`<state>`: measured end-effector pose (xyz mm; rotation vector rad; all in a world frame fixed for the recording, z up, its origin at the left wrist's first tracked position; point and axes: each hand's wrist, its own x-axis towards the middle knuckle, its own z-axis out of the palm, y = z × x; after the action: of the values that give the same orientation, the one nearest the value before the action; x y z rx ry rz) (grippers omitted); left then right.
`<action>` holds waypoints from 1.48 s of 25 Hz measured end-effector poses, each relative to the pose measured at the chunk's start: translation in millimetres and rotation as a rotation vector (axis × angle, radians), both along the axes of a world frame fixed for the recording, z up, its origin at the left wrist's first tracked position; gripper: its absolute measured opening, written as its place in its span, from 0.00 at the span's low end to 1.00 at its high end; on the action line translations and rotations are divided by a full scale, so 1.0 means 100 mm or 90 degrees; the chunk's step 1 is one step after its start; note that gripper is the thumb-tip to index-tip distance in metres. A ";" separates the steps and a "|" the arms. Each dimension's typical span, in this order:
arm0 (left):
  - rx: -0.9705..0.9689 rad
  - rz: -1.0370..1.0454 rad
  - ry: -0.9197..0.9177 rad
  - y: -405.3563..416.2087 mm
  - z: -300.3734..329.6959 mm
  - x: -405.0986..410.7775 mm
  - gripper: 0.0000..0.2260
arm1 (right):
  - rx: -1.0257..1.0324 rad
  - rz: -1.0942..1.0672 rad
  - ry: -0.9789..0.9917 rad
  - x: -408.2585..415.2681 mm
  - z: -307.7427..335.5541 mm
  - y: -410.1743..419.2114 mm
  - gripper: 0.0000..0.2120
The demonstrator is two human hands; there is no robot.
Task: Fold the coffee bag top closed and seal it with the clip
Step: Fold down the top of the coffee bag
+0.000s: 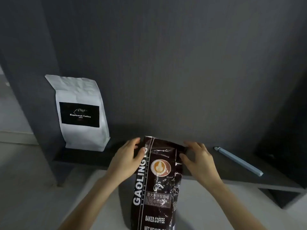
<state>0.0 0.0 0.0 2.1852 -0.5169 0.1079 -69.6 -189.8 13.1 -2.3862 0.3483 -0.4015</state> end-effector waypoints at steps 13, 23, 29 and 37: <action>-0.098 -0.020 -0.007 -0.02 -0.07 -0.05 0.10 | -0.042 -0.014 -0.124 0.07 -0.02 -0.04 0.07; -0.130 0.018 -0.033 0.17 0.00 -0.41 0.07 | -0.048 0.137 -0.044 -0.30 0.29 -0.07 0.05; -0.139 0.016 -0.047 0.24 0.05 -0.59 0.08 | -0.065 0.201 0.059 -0.51 0.49 -0.05 0.12; -0.195 0.003 -0.014 0.21 0.02 -0.80 0.04 | 0.176 0.048 -0.090 -0.73 0.09 0.16 0.22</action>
<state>-79.6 21.0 2.1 1.8881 -0.4741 0.1997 -142.9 -173.9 22.5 -2.0823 0.2321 -0.4537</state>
